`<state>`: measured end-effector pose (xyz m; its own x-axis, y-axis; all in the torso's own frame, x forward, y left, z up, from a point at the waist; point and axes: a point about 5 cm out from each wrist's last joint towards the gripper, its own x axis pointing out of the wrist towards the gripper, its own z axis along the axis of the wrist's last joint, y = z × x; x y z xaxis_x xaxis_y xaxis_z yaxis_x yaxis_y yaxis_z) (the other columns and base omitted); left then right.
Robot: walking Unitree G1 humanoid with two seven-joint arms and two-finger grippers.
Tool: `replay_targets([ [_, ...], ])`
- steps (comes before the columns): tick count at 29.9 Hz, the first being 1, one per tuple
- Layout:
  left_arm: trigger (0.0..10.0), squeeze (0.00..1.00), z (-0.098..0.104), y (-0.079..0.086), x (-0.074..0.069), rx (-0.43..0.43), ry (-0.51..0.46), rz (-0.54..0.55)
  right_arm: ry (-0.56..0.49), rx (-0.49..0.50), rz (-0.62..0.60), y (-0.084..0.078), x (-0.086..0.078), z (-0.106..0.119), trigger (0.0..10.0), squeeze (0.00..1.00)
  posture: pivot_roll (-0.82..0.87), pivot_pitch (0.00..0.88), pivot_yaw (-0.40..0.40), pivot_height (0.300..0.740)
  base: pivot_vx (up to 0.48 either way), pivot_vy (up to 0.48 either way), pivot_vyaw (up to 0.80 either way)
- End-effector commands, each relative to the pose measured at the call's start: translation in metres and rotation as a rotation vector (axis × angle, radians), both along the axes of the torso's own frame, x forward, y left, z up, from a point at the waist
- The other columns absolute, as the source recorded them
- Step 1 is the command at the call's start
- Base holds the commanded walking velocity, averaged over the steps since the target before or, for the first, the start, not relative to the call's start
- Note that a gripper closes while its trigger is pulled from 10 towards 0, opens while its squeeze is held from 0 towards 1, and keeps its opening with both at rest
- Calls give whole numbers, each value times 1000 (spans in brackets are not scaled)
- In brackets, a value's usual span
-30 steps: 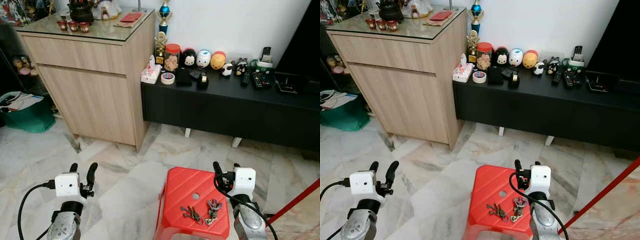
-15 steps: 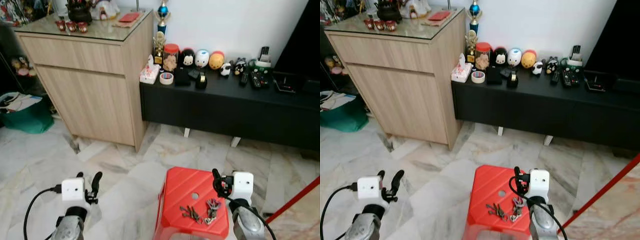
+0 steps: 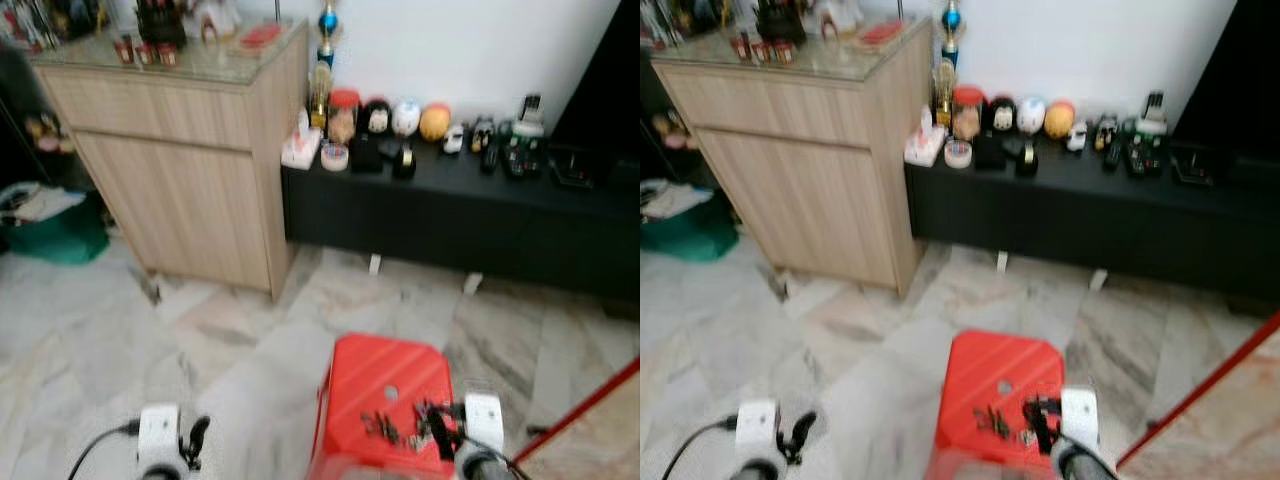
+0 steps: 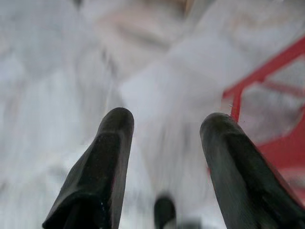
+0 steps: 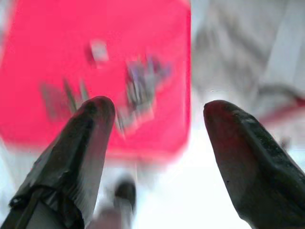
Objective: Hang keys on a hook
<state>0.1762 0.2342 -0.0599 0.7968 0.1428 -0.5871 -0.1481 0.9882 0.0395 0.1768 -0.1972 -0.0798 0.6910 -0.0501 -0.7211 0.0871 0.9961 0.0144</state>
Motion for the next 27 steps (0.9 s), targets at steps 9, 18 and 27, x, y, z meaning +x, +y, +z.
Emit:
replay_targets([
  [9, 10000, 0, -24, 0, -32, -11, 207, 19, 169, 8, 5, -3, -29, -15, 10000, 0, 36, 0, -42, 740, 0, 0, 0],
  [18, 10000, 0, -25, -2, -32, -11, 219, 7, 192, 13, -4, 0, -34, -18, 10000, 0, 32, 0, -38, 740, 0, 0, 0],
  [27, 10000, 0, -26, -1, -34, -13, 233, 12, 215, 3, 9, 1, -39, -20, 10000, 0, 37, 0, -36, 740, 0, 0, 0],
])
